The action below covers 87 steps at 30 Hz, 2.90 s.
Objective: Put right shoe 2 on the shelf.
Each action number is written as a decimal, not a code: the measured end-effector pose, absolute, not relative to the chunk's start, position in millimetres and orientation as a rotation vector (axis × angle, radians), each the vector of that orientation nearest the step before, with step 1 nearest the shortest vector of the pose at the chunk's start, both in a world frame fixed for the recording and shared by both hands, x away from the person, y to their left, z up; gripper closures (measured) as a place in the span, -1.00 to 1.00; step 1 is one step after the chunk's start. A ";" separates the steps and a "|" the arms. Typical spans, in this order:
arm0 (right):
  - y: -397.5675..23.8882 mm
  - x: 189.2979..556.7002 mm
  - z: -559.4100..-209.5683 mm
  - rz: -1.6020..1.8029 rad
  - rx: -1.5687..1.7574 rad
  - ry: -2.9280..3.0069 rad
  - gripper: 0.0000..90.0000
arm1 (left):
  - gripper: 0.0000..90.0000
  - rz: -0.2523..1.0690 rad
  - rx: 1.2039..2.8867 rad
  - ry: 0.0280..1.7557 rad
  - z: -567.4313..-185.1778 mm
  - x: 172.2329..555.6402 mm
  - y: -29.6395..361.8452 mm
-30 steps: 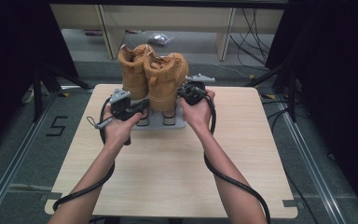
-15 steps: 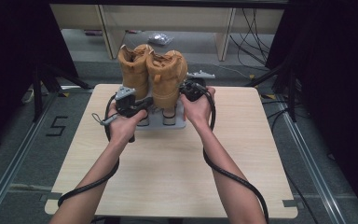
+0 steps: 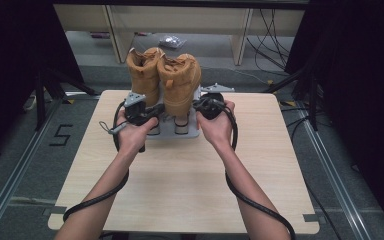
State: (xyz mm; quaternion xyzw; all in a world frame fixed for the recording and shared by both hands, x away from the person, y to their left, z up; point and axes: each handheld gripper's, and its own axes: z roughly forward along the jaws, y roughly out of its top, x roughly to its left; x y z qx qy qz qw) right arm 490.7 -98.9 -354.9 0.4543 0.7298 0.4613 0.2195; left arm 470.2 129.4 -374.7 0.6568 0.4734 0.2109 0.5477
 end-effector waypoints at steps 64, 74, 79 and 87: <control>-77.8 475.0 -365.1 1.332 1.189 2.061 1.00 | 0.94 0.523 1.550 1.152 -375.0 484.8 119.3; -77.7 480.4 -365.5 1.312 1.207 2.049 1.00 | 0.93 0.544 1.556 1.161 -374.9 489.7 115.3; -78.3 483.6 -366.0 1.308 1.183 2.044 1.00 | 0.93 0.552 1.557 1.161 -375.3 491.5 114.6; -77.2 485.6 -366.4 1.304 1.192 2.037 1.00 | 0.85 0.557 1.560 1.164 -375.0 490.2 117.7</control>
